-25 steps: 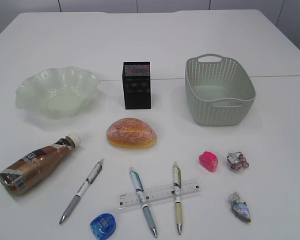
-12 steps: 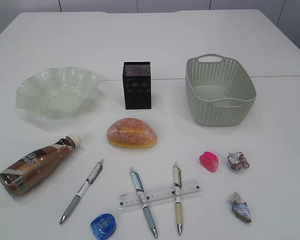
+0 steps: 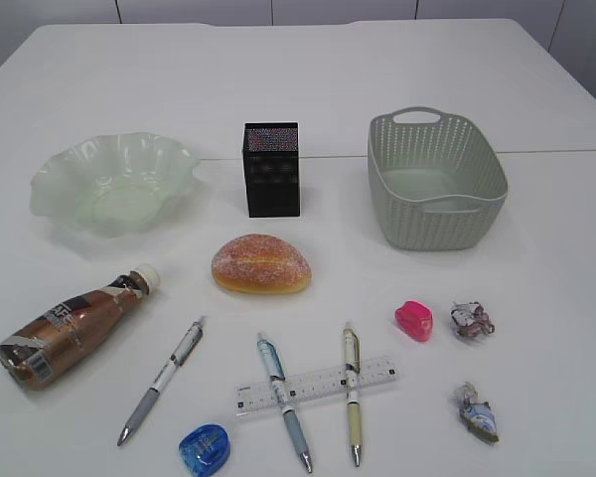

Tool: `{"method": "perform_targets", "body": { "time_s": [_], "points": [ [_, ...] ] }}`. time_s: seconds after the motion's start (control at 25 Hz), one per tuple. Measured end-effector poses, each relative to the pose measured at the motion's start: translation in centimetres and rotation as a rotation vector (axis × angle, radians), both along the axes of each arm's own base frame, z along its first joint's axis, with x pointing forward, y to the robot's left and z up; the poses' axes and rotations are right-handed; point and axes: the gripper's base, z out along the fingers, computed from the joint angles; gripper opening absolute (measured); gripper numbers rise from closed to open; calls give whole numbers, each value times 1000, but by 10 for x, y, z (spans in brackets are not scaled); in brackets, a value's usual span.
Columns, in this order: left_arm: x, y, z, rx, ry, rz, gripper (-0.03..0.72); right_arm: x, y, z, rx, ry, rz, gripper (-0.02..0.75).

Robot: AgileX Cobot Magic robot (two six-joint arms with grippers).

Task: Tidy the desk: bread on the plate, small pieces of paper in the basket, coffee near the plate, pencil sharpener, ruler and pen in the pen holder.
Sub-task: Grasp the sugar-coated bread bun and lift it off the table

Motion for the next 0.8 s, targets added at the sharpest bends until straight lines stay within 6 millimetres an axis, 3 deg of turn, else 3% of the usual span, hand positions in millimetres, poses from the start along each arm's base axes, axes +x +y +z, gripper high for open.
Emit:
{"method": "perform_targets", "body": {
  "time_s": [0.16,0.32,0.56,0.8],
  "points": [
    [2,0,1,0,-2,0,560,10,3,4,57,8,8,543],
    [12,-2,15,-20,-54,-12,553,31,4,9,64,72,4,543],
    [54,-6,32,-51,-65,-20,517,75,5,23,80,107,0,543],
    [109,-8,44,-67,-97,-11,514,133,10,27,162,253,5,543]
  ]
}}
